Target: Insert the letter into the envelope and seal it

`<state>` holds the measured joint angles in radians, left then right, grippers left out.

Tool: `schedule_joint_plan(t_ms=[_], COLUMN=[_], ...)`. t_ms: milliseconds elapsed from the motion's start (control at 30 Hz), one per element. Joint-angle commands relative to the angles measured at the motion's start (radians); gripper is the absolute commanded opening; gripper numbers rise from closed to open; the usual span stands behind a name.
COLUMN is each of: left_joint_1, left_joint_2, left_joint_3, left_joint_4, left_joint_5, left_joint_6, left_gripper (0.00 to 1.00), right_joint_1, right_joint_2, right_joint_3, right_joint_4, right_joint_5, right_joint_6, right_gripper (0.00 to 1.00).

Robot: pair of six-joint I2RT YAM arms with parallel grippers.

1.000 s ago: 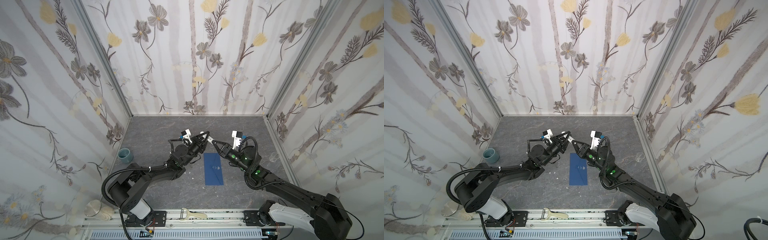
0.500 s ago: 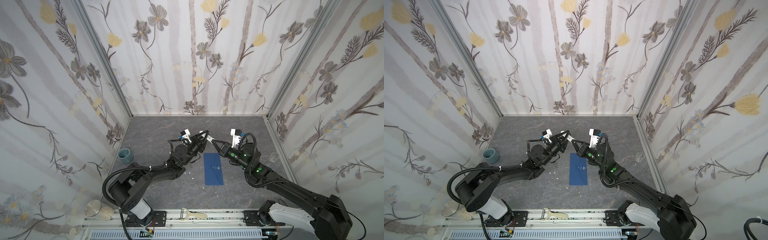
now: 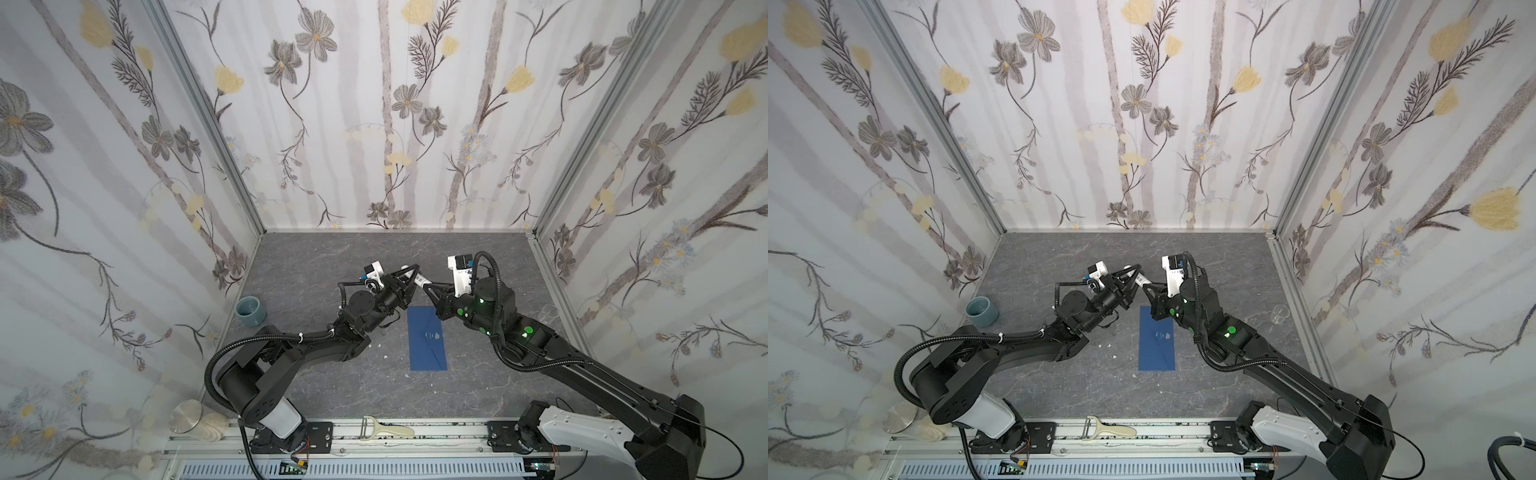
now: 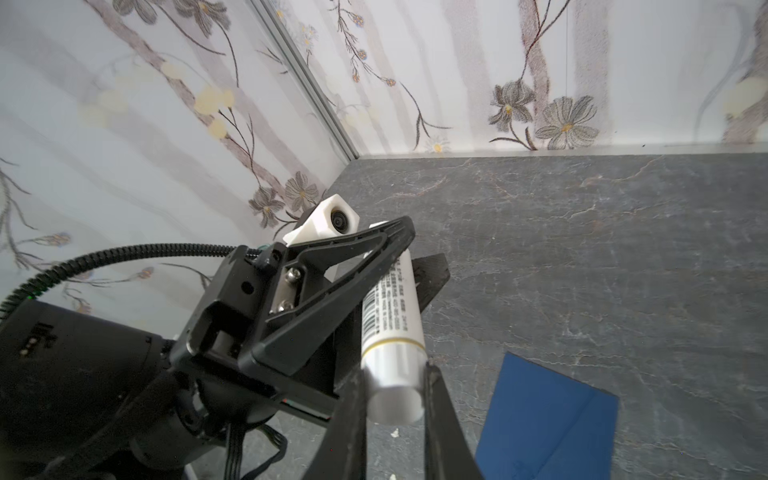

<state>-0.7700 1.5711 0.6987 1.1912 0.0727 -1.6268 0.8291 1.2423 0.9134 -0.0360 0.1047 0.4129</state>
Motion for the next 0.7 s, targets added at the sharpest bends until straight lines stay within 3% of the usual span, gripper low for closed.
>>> schedule_joint_plan(t_ms=[0, 233, 667], left_joint_1=[-0.007, -0.008, -0.009], left_joint_2=[-0.008, -0.011, -0.023], left_joint_3=[0.013, 0.022, 0.027], left_joint_4=[0.013, -0.001, -0.018], left_joint_5=[0.113, 0.134, 0.161], left_joint_6=[0.002, 0.004, 0.005], left_gripper=[0.0, 0.0, 0.0], right_joint_1=[0.06, 0.178, 0.368], right_joint_2=[0.023, 0.083, 0.219], right_joint_3=[0.04, 0.099, 0.101], right_joint_4=[-0.05, -0.114, -0.06], right_joint_5=[0.203, 0.403, 0.841], right_joint_6=[-0.195, -0.371, -0.702], right_gripper=[0.07, 0.07, 0.06])
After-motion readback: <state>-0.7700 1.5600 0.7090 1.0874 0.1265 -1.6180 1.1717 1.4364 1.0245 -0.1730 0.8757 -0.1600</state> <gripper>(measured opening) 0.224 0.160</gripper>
